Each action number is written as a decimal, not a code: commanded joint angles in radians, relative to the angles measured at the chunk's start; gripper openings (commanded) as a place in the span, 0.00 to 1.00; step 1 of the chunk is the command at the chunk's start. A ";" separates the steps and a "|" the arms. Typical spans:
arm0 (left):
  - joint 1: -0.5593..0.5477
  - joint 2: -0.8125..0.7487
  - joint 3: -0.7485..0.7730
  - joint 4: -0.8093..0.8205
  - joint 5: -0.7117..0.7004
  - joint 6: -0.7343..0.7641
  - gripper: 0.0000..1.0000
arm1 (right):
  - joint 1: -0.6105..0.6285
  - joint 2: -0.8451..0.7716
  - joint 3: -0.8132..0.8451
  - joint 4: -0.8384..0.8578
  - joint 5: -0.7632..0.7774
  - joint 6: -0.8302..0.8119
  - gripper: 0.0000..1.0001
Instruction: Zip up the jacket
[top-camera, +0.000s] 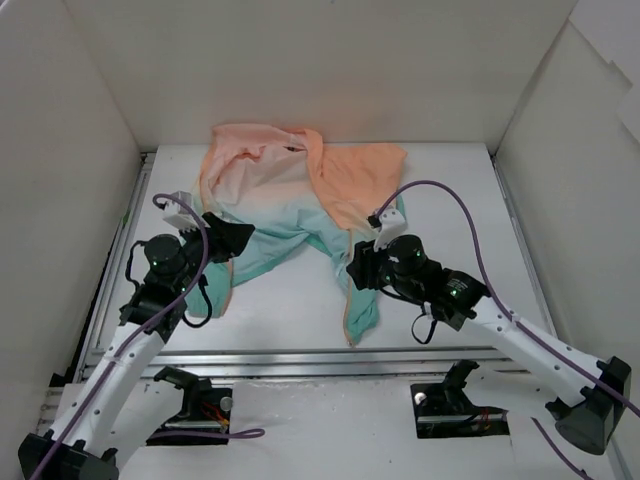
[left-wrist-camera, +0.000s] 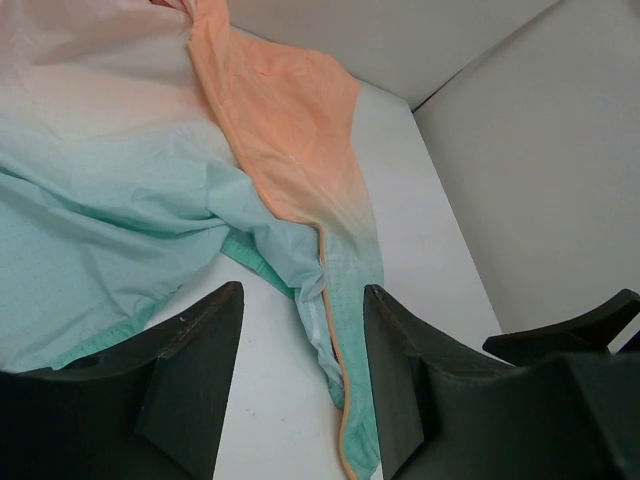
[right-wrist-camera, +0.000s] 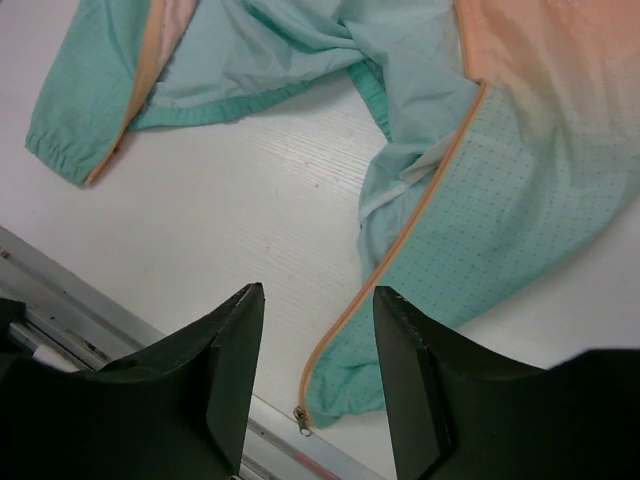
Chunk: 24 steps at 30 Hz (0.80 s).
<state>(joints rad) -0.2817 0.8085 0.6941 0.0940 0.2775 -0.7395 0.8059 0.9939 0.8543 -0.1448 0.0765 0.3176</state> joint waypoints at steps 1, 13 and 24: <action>-0.013 -0.052 0.032 -0.022 -0.040 0.009 0.47 | 0.004 0.024 0.031 0.097 -0.070 -0.015 0.46; -0.022 -0.271 0.084 -0.393 -0.266 0.083 0.00 | 0.061 0.522 0.129 0.445 -0.189 0.178 0.00; -0.022 -0.359 0.130 -0.645 -0.448 0.088 0.17 | 0.159 1.035 0.491 0.454 -0.208 0.282 0.50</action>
<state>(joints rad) -0.3012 0.4644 0.7952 -0.5041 -0.1104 -0.6697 0.9508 1.9976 1.2808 0.2169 -0.1059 0.5354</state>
